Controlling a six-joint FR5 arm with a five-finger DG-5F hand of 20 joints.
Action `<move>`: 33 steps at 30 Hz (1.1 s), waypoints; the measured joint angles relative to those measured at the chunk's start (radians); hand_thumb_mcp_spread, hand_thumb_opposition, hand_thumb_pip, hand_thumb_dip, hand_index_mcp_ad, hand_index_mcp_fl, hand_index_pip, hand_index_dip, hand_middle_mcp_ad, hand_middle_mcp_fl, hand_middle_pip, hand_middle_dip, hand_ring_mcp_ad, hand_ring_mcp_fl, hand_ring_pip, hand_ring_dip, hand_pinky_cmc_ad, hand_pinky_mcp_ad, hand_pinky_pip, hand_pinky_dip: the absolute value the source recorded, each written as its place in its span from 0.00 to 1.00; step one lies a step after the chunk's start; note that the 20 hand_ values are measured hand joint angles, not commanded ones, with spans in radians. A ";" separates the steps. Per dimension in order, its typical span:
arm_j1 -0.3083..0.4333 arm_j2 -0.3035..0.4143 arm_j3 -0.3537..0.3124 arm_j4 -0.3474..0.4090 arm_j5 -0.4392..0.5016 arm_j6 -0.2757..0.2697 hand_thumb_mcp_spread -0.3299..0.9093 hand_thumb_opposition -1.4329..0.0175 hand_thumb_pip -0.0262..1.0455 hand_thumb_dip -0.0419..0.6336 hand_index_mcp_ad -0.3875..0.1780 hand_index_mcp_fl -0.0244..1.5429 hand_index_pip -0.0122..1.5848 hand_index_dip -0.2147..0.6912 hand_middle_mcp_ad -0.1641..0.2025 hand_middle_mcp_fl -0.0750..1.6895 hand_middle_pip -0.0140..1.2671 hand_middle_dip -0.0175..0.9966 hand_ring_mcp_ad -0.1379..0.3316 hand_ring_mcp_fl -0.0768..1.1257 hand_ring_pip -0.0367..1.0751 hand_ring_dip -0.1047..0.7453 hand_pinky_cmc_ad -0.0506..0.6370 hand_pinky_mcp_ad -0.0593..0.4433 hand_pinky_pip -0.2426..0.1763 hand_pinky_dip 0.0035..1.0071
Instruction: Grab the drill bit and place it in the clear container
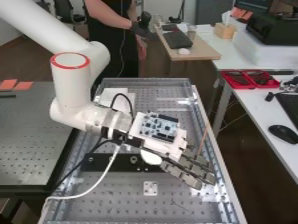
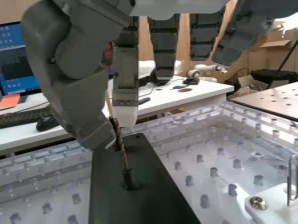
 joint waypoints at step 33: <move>-0.011 -0.014 0.024 -0.010 -0.015 -0.005 0.69 0.36 0.57 0.51 0.50 0.19 0.86 0.57 0.76 0.14 0.12 0.22 0.70 0.08 0.13 0.12 0.51 0.47 0.36 0.18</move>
